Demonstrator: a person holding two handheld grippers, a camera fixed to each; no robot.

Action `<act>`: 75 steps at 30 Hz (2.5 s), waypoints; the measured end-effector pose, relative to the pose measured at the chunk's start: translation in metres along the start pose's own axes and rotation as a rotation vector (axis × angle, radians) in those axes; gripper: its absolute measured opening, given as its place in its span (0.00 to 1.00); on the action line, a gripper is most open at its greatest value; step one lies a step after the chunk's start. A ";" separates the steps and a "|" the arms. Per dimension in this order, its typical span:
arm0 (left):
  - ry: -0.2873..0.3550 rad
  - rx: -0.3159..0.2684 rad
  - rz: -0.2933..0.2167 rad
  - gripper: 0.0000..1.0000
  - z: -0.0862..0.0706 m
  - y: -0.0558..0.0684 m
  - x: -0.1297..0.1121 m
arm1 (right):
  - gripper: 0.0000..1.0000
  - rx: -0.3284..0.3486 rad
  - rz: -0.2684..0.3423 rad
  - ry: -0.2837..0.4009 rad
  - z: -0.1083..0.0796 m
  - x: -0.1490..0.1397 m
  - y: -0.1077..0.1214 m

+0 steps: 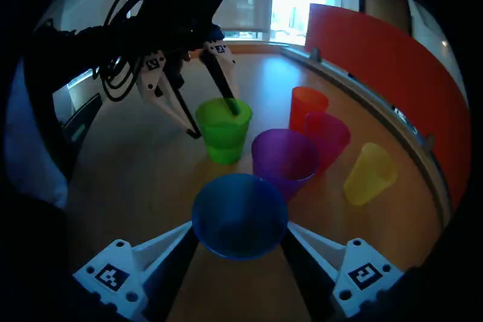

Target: Pour water

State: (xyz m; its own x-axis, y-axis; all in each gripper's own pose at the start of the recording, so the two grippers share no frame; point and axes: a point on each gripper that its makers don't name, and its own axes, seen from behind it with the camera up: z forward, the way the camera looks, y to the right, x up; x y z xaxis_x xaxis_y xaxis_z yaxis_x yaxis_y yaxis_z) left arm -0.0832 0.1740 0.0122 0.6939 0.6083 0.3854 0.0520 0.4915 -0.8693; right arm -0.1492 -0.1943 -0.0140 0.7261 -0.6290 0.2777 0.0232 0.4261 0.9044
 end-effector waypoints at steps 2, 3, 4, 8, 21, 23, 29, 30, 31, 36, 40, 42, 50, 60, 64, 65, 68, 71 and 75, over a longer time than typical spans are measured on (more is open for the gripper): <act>-0.007 0.001 -0.001 0.93 0.000 0.000 -0.004 | 0.91 0.001 0.000 -0.006 -0.001 -0.003 -0.001; -0.008 0.004 0.000 0.93 -0.001 0.000 -0.005 | 0.91 0.000 0.000 -0.007 -0.001 -0.003 -0.001; -0.008 0.007 0.002 0.93 -0.001 0.000 -0.006 | 0.91 -0.001 0.000 -0.008 -0.002 -0.004 -0.001; -0.015 0.018 0.009 0.93 -0.005 0.000 -0.011 | 0.95 -0.008 0.001 -0.010 -0.006 -0.006 -0.001; 0.000 0.082 -0.024 0.93 -0.027 -0.002 -0.022 | 0.96 -0.074 0.034 0.001 -0.028 -0.015 -0.002; 0.002 0.102 -0.039 0.93 -0.032 -0.003 -0.024 | 0.97 -0.089 0.047 0.009 -0.031 -0.017 -0.003; 0.035 0.159 -0.069 0.93 -0.046 -0.004 -0.031 | 0.97 -0.149 0.096 0.032 -0.044 -0.022 -0.004; 0.043 0.170 -0.073 0.93 -0.049 -0.004 -0.032 | 0.97 -0.161 0.107 0.037 -0.047 -0.022 -0.004; 0.051 0.182 -0.078 0.93 -0.052 -0.004 -0.033 | 0.97 -0.174 0.118 0.042 -0.049 -0.023 -0.003; 0.104 0.248 -0.108 0.93 -0.067 -0.007 -0.031 | 0.96 -0.248 0.198 0.077 -0.062 -0.025 0.000; 0.155 0.293 -0.139 0.93 -0.081 -0.009 -0.028 | 0.96 -0.310 0.260 0.106 -0.073 -0.025 0.005; 0.182 0.319 -0.152 0.93 -0.087 -0.010 -0.027 | 0.97 -0.347 0.284 0.121 -0.080 -0.023 0.009; 0.293 0.455 -0.215 0.93 -0.109 -0.019 -0.025 | 0.96 -0.497 0.357 0.199 -0.109 -0.008 0.022; 0.421 0.593 -0.289 0.93 -0.140 -0.030 -0.022 | 0.96 -0.660 0.449 0.262 -0.139 -0.004 0.040; 0.469 0.638 -0.308 0.93 -0.152 -0.032 -0.017 | 0.96 -0.734 0.490 0.304 -0.154 -0.001 0.051; 0.483 0.649 -0.312 0.93 -0.155 -0.032 -0.015 | 0.96 -0.752 0.498 0.317 -0.158 0.000 0.054; 0.516 0.681 -0.327 0.93 -0.163 -0.034 -0.012 | 0.96 -0.797 0.517 0.358 -0.169 0.001 0.060; 0.551 0.720 -0.337 0.93 -0.172 -0.036 -0.009 | 0.96 -0.840 0.537 0.390 -0.177 -0.001 0.065; 0.589 0.764 -0.360 0.93 -0.179 -0.037 -0.008 | 0.96 -0.899 0.557 0.419 -0.185 -0.007 0.070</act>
State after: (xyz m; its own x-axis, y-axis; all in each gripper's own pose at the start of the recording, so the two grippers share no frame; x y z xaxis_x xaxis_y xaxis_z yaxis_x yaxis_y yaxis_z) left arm 0.0379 0.0389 -0.0142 0.9803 0.0460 0.1923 -0.0018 0.9746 -0.2239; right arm -0.0256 -0.0396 -0.0129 0.9583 -0.0112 0.2857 -0.0128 0.9965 0.0820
